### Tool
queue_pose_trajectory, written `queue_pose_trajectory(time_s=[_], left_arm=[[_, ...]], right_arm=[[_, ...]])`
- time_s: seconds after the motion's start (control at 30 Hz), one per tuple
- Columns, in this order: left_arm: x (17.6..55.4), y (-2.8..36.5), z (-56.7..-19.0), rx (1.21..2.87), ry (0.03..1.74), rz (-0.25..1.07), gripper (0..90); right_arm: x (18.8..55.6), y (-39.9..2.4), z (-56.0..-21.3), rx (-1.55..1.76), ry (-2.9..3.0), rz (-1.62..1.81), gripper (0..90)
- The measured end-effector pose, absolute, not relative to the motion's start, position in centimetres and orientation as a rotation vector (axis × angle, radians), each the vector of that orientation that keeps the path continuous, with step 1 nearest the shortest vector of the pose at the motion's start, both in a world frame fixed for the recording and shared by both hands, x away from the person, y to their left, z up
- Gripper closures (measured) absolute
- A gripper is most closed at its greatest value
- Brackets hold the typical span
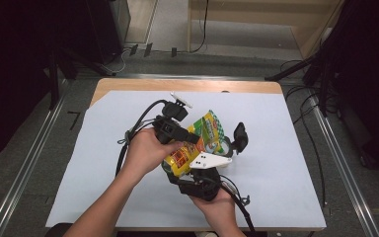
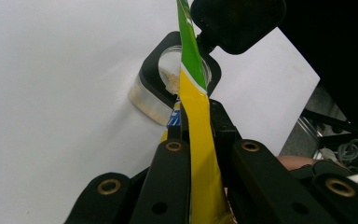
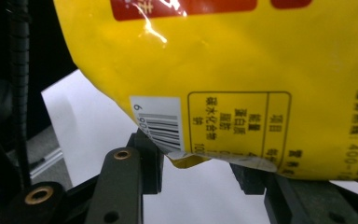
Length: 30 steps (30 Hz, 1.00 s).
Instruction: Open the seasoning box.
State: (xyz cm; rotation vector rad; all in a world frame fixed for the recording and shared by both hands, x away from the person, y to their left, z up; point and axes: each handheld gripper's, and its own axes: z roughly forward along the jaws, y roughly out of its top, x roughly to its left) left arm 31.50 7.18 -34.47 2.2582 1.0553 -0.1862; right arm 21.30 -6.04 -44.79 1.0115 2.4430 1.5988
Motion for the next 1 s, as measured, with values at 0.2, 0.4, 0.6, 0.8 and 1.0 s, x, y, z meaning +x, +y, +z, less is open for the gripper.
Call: queue_pose_trajectory(time_s=[0.2, 0.4, 0.6, 0.8, 1.0], left_arm=[[32.3, 7.1, -34.4, 2.269, 1.073, -0.227, 87.9], [32.7, 6.5, -34.1, 2.285, 1.078, -0.222, 86.7], [33.2, 6.3, -33.7, 2.294, 1.066, -0.227, 85.1], [34.0, 6.7, -33.8, 2.26, 1.055, -0.29, 81.4], [33.7, 7.1, -33.7, 2.225, 1.037, -0.326, 75.9]], right_arm=[[21.4, -6.3, -44.5, 1.029, 2.443, 1.635, 62.0], [21.6, -6.5, -44.1, 1.055, 2.442, 1.682, 61.9], [21.7, -6.7, -43.7, 1.06, 2.441, 1.703, 61.9], [22.0, -7.2, -43.4, 1.074, 2.443, 1.751, 62.2], [22.2, -7.6, -43.3, 1.083, 2.442, 1.766, 62.5]])
